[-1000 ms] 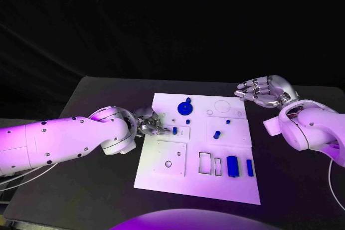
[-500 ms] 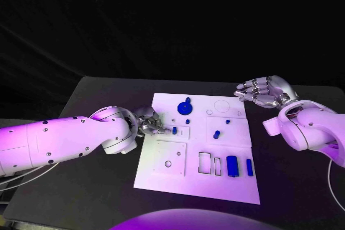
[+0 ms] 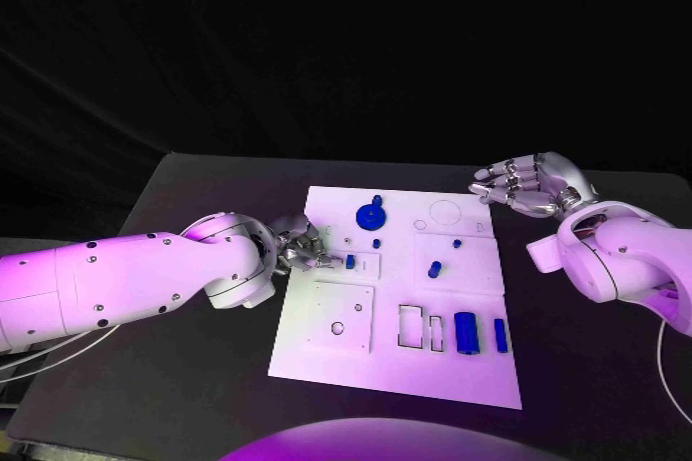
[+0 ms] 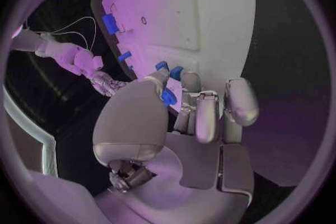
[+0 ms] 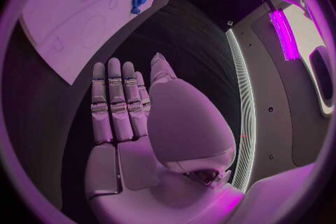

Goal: Assemble the parts on the task board

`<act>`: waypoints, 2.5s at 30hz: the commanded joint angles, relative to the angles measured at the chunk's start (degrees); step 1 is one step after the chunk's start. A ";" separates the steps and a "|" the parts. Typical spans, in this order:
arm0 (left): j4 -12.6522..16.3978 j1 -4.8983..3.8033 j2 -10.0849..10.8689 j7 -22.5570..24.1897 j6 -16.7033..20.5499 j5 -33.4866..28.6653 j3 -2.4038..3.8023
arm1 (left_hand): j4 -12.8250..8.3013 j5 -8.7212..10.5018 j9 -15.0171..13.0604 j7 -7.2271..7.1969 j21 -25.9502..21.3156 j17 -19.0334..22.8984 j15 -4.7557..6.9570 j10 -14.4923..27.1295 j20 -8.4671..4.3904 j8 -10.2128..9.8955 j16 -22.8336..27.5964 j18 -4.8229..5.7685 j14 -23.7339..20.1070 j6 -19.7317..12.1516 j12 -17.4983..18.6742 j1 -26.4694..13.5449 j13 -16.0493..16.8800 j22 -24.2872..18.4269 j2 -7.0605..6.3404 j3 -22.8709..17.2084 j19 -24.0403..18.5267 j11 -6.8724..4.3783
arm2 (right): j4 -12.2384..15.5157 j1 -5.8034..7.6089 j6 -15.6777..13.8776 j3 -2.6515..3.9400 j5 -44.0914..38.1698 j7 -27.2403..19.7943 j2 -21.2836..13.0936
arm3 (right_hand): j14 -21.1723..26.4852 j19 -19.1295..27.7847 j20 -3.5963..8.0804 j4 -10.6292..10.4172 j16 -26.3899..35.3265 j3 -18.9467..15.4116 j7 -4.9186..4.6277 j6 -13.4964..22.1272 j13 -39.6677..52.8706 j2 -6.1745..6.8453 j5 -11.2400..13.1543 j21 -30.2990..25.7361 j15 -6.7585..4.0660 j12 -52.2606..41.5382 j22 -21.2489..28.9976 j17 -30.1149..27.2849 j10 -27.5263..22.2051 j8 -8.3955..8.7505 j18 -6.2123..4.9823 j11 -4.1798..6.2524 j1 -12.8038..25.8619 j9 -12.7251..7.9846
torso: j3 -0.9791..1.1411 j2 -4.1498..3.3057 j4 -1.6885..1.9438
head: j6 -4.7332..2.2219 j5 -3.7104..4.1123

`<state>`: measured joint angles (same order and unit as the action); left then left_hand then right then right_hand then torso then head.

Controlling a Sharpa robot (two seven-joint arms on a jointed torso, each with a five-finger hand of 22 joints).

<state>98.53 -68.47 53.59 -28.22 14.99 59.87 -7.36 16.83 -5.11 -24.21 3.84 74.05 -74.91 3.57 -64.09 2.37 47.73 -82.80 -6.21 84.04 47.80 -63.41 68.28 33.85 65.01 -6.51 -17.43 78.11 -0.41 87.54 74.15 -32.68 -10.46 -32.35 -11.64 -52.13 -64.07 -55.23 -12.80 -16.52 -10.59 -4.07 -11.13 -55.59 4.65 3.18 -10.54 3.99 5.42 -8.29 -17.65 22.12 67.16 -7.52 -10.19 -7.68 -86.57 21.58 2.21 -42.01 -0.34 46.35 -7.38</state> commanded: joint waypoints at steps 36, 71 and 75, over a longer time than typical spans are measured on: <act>0.92 0.02 0.13 4.15 -1.84 -4.82 0.97 | -8.14 1.26 -3.28 0.03 0.61 -2.55 0.40 0.20 -0.09 4.67 -0.14 0.59 2.70 -3.12 1.23 2.81 0.43 0.35 -4.62 -35.37 -1.10 -0.03 | -0.04 -0.33 2.21 0.00 0.10 0.18 0.01 | 0.19 0.62 -0.23 0.00 0.59 -0.19 -0.37 -0.15 -0.41 0.43 -0.02 -0.29 0.56 0.51 0.42 -0.42 0.19 0.38 -0.35 -0.23 0.54 -0.13 | -0.02 -0.02 -0.02 | -0.15 -0.01; -11.74 -7.15 -6.35 -4.85 -26.46 -13.28 3.90 | -15.99 -0.05 -3.84 0.07 1.48 -2.62 0.48 -2.11 -0.05 4.80 -0.14 0.74 2.71 -1.36 -0.24 -1.83 3.08 1.42 -5.77 -41.82 -0.84 -0.12 | -0.61 -0.49 2.04 0.01 0.29 -0.34 0.58 | 0.37 0.86 -0.35 0.04 0.95 -0.19 -0.46 -0.09 -0.71 0.35 -0.04 -0.32 0.69 0.67 0.80 -0.74 0.02 0.53 -0.34 -0.34 0.59 -0.21 | 0.02 0.03 0.00 | 0.28 -0.59; -11.64 -7.22 -7.23 -5.26 -23.61 -9.56 3.45 | -16.37 -0.53 -3.96 0.00 1.72 -2.62 0.55 -2.37 -0.11 4.92 -0.14 0.80 2.71 -1.21 -0.51 -2.39 3.38 1.74 -5.86 -42.25 -0.66 -0.19 | -0.46 -0.49 1.78 0.01 0.29 -0.60 0.45 | 0.43 0.93 -0.38 0.07 1.06 -0.16 -0.48 -0.06 -0.79 0.32 -0.04 -0.32 0.72 0.72 0.91 -0.83 -0.06 0.58 -0.34 -0.38 0.56 -0.23 | -0.01 -0.01 0.00 | 0.30 -0.65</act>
<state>86.73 -75.61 46.65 -31.78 -10.62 46.04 -3.86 13.97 -5.43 -28.07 3.78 75.60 -74.91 3.98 -65.99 2.26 52.46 -82.79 -6.21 84.04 46.29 -63.63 66.62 37.18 66.69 -12.39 -46.49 77.00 -0.62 86.94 73.69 -31.22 -10.46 -31.97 -11.51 -51.66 -63.65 -54.82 -13.22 -16.52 -9.80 -4.08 -11.12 -55.58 3.95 3.41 -10.54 3.99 5.84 -7.85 -16.79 21.34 67.16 -7.30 -10.19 -7.68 -86.34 21.43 2.21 -42.01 -0.36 46.64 -7.99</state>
